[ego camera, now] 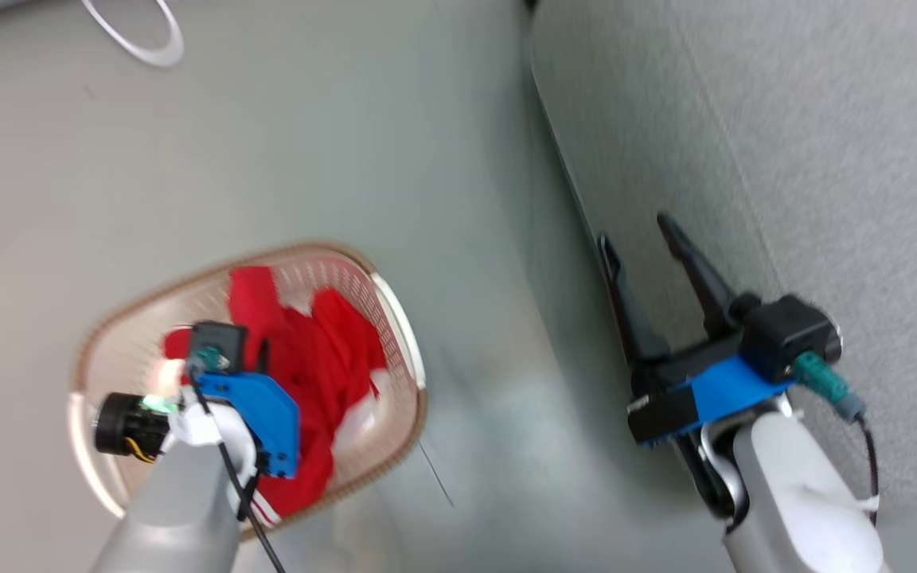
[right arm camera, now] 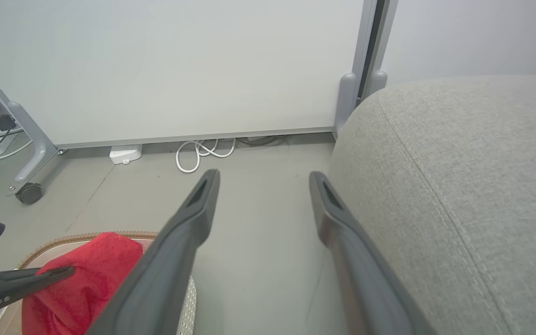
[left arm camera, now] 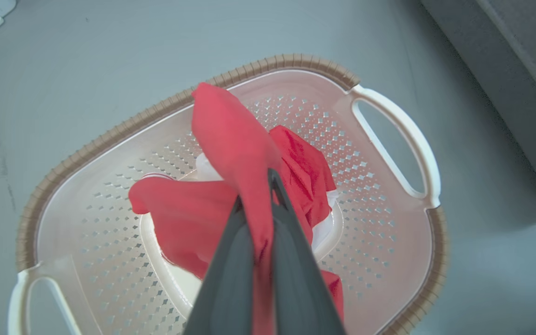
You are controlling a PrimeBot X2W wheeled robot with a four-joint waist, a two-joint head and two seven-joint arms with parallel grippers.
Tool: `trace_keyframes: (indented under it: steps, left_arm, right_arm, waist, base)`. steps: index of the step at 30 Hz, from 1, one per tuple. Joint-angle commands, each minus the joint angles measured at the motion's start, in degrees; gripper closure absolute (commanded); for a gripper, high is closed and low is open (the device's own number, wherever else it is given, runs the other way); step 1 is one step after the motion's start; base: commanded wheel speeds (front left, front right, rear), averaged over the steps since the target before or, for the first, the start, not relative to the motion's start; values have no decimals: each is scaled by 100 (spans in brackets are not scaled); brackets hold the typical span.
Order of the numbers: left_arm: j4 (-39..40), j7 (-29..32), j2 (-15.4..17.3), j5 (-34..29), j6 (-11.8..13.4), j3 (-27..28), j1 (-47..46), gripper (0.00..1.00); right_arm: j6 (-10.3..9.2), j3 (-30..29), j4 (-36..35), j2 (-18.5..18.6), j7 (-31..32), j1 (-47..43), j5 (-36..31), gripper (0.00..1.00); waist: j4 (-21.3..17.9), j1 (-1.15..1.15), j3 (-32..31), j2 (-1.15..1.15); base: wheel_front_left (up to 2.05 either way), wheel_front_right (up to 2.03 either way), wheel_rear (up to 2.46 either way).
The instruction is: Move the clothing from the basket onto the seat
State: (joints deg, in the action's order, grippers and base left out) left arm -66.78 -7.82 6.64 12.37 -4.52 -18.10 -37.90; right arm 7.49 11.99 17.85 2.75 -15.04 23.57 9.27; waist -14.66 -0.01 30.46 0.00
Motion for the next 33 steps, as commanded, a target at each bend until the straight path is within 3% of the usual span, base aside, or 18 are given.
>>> trace_keyframes:
  steps: [1, 12, 25, 33]
  left_arm:
    - [-43, -91, -84, -42, -50, -83, 89, 100]
    - [283, -464, -374, 36, -290, -874, 232, 100]
    - [2175, -28, -379, 1274, -289, -2220, -106, 100]
    - [2958, 226, -373, 1855, -131, -2842, -467, 100]
  right_arm:
    - [1, -40, 130, 24, -20, -181, -65, 0]
    - [1, -224, 537, 22, 128, -883, -114, 0]
    - [1, 85, 335, 22, 369, -1150, 99, 0]
    - [1, 235, 241, 21, 471, -1243, 77, 0]
  waist:
    - [458, 1, -1068, 0]
    - [960, 1, -2508, 0]
    - [1054, 1, -3056, 0]
    - [1015, 1, -3234, 0]
  base:
    - [0, 0, 0]
    - [0, 0, 0]
    - [0, 0, 0]
    - [0, 0, 0]
